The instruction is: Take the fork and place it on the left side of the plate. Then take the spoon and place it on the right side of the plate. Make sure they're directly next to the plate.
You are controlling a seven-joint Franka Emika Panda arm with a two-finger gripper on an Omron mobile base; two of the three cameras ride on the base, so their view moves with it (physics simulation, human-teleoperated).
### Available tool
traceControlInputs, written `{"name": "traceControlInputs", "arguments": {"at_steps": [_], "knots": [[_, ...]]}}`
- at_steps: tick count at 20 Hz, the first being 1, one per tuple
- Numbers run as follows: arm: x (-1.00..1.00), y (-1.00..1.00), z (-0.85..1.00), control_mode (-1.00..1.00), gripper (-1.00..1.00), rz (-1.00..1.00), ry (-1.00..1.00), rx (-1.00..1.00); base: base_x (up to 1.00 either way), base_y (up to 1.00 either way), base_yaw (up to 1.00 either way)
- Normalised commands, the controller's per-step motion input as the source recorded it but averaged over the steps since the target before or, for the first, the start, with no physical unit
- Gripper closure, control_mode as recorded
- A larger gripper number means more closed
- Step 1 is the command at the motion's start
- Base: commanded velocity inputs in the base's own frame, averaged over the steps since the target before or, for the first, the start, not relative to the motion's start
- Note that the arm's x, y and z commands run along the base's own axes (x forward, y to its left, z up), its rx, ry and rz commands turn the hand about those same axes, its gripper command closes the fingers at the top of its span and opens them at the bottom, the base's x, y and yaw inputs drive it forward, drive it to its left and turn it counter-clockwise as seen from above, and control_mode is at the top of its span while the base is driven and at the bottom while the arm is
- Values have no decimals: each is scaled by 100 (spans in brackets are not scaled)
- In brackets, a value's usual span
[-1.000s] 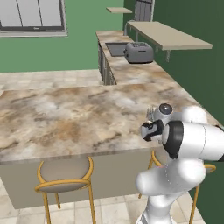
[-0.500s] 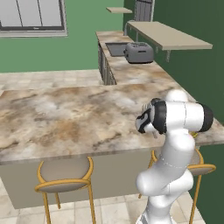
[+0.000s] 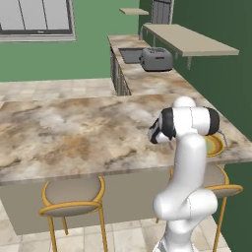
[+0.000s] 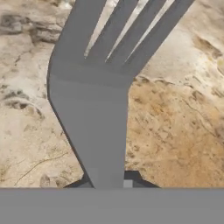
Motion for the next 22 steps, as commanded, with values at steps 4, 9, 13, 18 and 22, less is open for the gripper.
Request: {"name": "traceControlInputs", "arguments": {"at_steps": [4,9,13,18,22], "knots": [[40,-18,-43,-100,100,0,0,-3,0,0,0],[26,-25,-38,-100,100,-1,0,-2,0,0,0],[5,-21,-27,-100,100,-3,0,-1,0,0,0],[-9,-13,-11,-100,100,-2,-1,0,0,0,0],[-42,0,0,-100,100,0,-7,0,0,0,0]]}}
